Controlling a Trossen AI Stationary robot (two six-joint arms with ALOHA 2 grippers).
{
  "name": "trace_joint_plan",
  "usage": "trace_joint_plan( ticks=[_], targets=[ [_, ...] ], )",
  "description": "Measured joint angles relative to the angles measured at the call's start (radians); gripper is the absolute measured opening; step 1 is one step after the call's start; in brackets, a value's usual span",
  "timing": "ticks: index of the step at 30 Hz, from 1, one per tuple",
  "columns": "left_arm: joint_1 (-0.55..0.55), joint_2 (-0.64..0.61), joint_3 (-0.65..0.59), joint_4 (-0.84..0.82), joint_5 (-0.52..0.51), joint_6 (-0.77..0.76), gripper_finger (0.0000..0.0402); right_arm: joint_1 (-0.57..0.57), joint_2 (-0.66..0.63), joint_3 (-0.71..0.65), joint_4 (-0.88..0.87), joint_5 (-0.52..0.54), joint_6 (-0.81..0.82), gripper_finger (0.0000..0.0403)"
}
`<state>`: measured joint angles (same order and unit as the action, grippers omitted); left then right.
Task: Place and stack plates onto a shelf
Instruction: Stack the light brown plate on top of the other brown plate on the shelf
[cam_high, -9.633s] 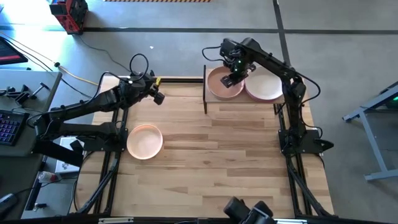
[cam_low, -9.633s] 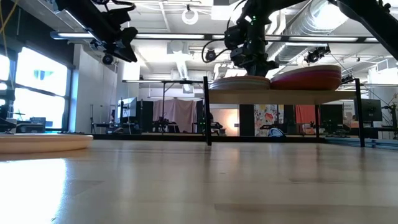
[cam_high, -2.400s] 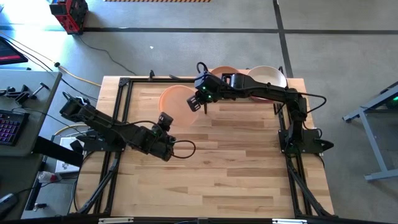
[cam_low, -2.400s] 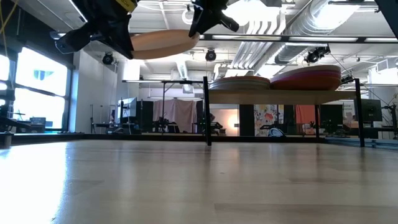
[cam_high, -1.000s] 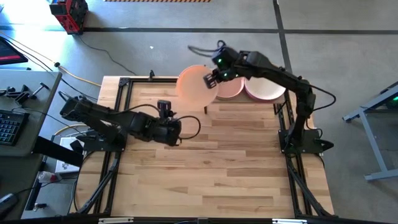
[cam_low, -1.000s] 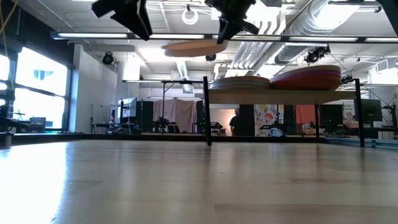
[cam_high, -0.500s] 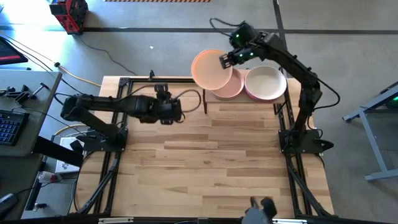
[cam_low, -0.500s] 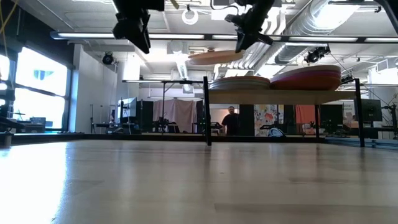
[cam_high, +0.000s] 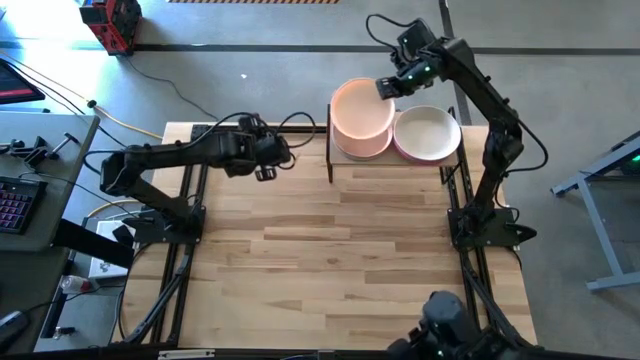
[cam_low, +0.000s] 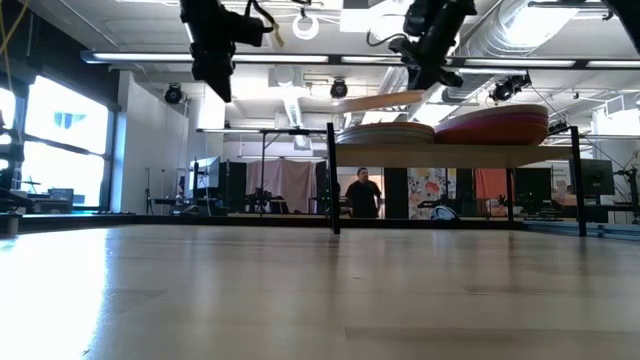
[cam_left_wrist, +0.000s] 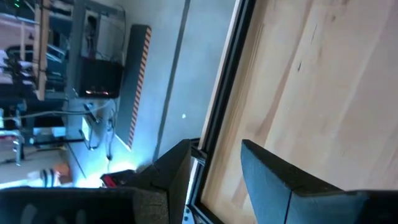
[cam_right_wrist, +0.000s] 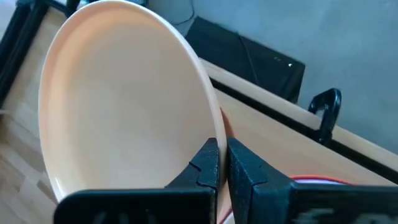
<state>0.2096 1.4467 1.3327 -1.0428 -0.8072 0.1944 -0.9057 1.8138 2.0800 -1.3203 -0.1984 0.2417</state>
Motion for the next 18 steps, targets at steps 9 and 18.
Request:
trace_joint_plan(
  ticks=[9,18],
  targets=[
    [0.064,0.0,0.0,0.0,0.024,-0.007,0.0131,-0.023,0.031,0.0,-0.037,-0.081,-0.058,0.0],
    [0.102,0.0,0.0,0.001,0.024,-0.027,0.0131,-0.022,0.08,0.0,-0.066,-0.122,-0.122,0.0]
  ],
)
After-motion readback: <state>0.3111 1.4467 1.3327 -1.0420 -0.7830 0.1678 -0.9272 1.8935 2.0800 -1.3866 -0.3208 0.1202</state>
